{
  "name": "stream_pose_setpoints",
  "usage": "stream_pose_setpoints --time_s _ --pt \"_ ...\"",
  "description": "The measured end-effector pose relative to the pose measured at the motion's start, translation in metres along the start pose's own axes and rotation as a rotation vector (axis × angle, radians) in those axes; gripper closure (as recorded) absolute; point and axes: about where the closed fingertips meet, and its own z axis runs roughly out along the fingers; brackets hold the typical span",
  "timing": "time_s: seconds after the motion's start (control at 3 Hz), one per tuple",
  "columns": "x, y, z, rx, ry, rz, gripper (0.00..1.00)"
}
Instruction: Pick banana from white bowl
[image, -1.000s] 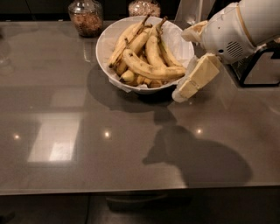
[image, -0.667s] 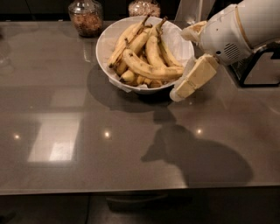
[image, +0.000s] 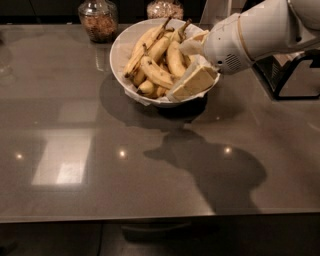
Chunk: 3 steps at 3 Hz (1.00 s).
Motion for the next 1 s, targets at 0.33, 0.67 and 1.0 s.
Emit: stream_pose_setpoints --time_s 0.33,0.67,1.0 --pt "-0.002 -0.008 0.018 0.006 -0.028 -0.003 0.37" --pt "-0.002 -0.015 0.033 0.009 -0.045 -0.003 0.32" --pt "0.001 -0.020 0.045 0.011 -0.050 -0.001 0.36"
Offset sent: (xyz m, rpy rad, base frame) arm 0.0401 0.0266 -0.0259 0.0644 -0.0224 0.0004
